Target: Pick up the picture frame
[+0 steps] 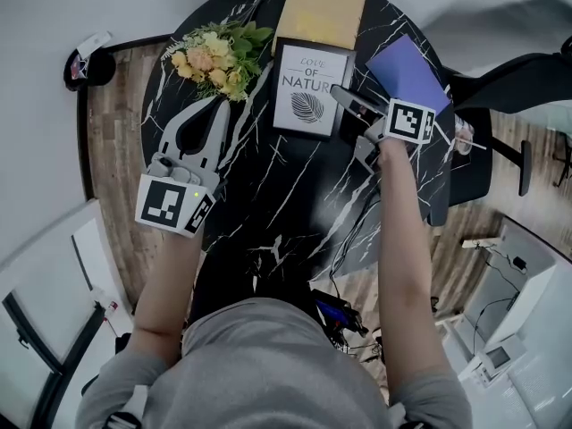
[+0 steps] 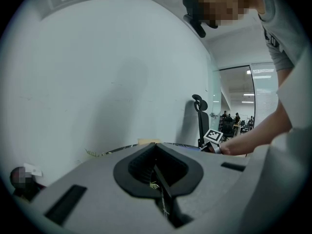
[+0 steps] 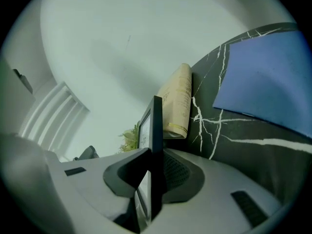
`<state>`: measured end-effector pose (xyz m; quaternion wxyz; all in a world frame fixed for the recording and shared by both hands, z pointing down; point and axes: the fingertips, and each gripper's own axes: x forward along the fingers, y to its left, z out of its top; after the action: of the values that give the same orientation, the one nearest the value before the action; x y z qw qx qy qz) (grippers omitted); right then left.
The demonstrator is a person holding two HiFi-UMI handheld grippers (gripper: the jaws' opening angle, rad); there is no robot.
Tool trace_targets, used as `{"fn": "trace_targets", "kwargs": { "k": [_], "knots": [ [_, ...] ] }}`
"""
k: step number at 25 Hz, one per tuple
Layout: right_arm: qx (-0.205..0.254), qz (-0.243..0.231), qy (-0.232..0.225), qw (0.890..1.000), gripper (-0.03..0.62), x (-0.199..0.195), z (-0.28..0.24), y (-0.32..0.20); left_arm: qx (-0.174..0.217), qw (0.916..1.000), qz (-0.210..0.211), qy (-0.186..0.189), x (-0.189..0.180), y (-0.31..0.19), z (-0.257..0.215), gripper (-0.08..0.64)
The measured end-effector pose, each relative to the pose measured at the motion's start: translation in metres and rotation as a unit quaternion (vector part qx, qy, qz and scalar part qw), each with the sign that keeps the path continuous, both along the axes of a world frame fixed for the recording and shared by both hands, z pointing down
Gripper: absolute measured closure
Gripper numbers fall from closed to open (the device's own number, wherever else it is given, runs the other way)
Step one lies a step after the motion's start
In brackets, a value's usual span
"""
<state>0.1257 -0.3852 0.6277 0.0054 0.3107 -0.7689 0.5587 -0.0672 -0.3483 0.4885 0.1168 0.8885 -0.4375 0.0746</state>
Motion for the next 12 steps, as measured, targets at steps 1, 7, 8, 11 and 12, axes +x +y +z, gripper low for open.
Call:
{"fn": "trace_targets", "kwargs": {
  "k": [1,7,8,11,12],
  "knots": [
    [0.003,0.005,-0.011,1.000,0.499,0.000,-0.003,0.000,0.000,1.0000,0.000,0.000,-0.001,0.000,0.000,0.552],
    [0.029,0.016,-0.097,0.995,0.509,-0.009,-0.030,0.005,0.001,1.0000,0.001,0.001,-0.005,0.002,-0.005,0.552],
    [0.029,0.016,-0.103,0.994,0.510,-0.010,-0.031,0.007,0.002,1.0000,0.001,0.001,-0.005,0.002,-0.006,0.552],
    [0.027,0.019,-0.121,0.992,0.511,-0.011,-0.034,0.014,0.004,1.0000,0.003,0.001,-0.006,0.004,-0.009,0.552],
    [0.029,0.022,-0.133,0.990,0.511,-0.011,-0.037,0.016,0.005,1.0000,0.004,0.001,-0.006,0.004,-0.010,0.552]
  ]
}}
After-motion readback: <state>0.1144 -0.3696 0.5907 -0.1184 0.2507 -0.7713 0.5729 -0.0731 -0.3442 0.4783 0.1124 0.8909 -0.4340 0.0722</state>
